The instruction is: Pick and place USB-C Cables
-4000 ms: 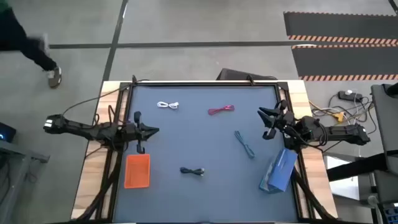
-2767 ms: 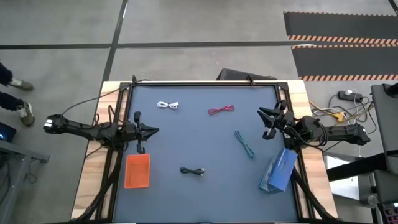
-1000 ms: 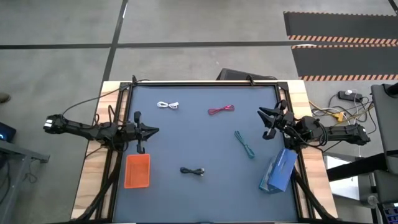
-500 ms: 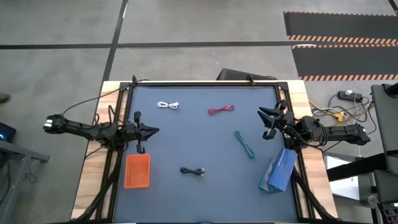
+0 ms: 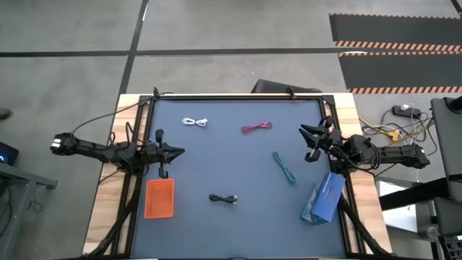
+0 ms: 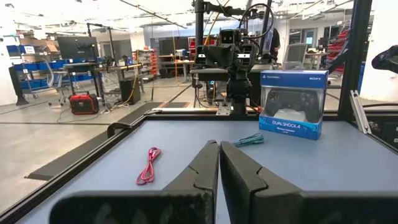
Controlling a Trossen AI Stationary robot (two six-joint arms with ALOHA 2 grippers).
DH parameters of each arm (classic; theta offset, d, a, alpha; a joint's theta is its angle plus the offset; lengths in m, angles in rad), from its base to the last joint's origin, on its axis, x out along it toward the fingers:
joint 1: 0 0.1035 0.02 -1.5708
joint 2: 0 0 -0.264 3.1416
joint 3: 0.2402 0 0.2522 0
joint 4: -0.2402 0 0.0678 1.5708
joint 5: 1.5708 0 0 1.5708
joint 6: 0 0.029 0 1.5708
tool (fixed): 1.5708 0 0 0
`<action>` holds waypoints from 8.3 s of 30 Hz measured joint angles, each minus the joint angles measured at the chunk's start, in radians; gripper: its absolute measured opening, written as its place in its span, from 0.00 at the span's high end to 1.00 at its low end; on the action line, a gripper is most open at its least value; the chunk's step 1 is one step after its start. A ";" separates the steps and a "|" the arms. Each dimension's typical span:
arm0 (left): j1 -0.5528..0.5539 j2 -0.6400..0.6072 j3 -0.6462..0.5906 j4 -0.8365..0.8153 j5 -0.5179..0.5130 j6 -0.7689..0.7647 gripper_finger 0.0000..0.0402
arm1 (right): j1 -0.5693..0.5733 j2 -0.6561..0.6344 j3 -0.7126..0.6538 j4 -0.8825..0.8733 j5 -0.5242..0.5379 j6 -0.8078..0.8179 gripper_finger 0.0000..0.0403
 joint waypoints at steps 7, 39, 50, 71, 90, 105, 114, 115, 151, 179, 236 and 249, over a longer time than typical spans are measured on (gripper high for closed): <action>0.000 0.000 0.000 0.000 0.000 0.000 1.00 | 0.000 0.000 0.000 0.000 0.000 0.000 0.81; 0.000 0.001 0.000 0.380 -0.037 0.029 1.00 | 0.000 0.000 0.000 0.098 0.002 0.234 0.84; 0.000 0.077 0.000 0.486 -0.122 0.030 1.00 | 0.000 0.007 0.046 0.135 -0.008 0.184 0.85; 0.000 0.355 0.016 0.777 -0.124 0.047 1.00 | 0.000 0.209 0.494 -0.479 0.029 0.266 0.85; 0.000 0.409 0.019 0.862 -0.123 0.047 1.00 | 0.000 0.419 0.622 -0.627 -0.036 0.394 0.85; 0.000 0.395 0.020 0.863 -0.123 0.056 1.00 | 0.000 0.672 0.768 -0.627 -0.143 0.394 0.85; 0.000 0.377 0.021 1.009 -0.123 0.160 1.00 | 0.000 0.827 0.911 -0.697 -0.148 0.355 0.85; 0.000 0.377 0.021 1.029 -0.123 0.176 1.00 | 0.000 0.845 0.929 -0.714 -0.149 0.355 0.85; 0.000 0.369 0.021 1.091 -0.123 0.183 1.00 | 0.002 1.393 1.500 -1.262 -0.358 0.671 0.85; 0.000 0.372 0.020 1.088 -0.123 0.184 1.00 | -0.054 1.704 1.768 -1.726 -0.215 -0.024 0.85; 0.000 0.385 0.019 1.086 -0.123 0.184 1.00 | -0.430 1.995 1.762 -1.485 -0.382 -0.124 0.55; 0.000 0.385 0.019 1.086 -0.123 0.184 1.00 | -0.429 1.996 1.760 -1.488 -0.405 -0.120 0.77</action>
